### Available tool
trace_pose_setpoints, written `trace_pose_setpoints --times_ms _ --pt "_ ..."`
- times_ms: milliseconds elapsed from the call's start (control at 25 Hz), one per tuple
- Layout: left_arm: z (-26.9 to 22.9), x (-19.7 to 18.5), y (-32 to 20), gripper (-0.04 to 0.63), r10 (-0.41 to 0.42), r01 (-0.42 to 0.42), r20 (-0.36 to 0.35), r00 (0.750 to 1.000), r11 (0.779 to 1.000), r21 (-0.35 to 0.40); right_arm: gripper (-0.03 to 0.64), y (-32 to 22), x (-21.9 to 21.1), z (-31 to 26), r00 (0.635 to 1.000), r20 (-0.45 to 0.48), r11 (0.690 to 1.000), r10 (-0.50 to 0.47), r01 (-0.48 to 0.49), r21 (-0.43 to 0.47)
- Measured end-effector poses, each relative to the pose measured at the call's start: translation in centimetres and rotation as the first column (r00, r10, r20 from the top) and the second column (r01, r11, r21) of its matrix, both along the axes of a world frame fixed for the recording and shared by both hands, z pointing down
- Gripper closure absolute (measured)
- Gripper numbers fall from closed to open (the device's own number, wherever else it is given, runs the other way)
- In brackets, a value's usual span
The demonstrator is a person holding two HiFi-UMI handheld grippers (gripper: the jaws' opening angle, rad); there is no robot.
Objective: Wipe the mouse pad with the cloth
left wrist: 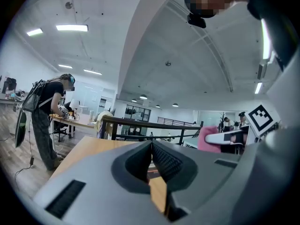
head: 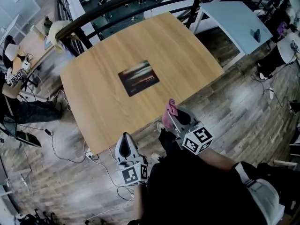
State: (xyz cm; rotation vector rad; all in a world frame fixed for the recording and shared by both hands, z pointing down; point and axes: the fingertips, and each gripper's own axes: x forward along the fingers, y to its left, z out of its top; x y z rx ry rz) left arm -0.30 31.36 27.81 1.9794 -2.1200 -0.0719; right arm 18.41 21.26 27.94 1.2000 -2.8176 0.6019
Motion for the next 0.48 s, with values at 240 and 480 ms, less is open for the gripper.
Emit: trace_pose_setpoints --times_ms 240,480 --pt "1.0 -0.3 -6.2 0.572 -0.009 0.009 -0.003 1.000 0.999 -0.034 0.552 -6.5 -0.3 0.9 1.000 -0.001 0.999 -0.026 0.026 -0.019" --pt "1.8 -1.4 -11.2 0.572 -0.032 0.034 0.028 0.999 0.997 -0.074 0.552 -11.1 -1.1 2.1 0.998 -0.010 0.997 -0.069 0.069 -0.034"
